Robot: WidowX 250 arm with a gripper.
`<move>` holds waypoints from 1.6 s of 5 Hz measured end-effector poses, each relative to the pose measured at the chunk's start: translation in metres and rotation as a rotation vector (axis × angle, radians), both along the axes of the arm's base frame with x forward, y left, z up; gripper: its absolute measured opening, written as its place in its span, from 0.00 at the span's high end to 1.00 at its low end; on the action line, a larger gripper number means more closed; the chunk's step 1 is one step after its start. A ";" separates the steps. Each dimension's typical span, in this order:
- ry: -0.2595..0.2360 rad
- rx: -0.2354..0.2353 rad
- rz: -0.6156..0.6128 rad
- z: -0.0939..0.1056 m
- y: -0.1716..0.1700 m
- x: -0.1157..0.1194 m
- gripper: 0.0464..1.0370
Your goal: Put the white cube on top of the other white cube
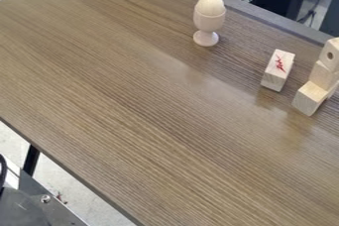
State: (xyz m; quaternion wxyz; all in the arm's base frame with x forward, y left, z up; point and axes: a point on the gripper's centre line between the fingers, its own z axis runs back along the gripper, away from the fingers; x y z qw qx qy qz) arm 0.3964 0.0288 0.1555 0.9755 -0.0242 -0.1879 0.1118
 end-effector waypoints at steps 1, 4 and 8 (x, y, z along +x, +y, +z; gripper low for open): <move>0.065 -0.029 -0.169 0.001 -0.011 0.013 0.04; 0.171 -0.012 -0.673 0.000 -0.079 0.040 0.04; 0.110 0.122 -0.841 -0.027 -0.165 0.034 0.04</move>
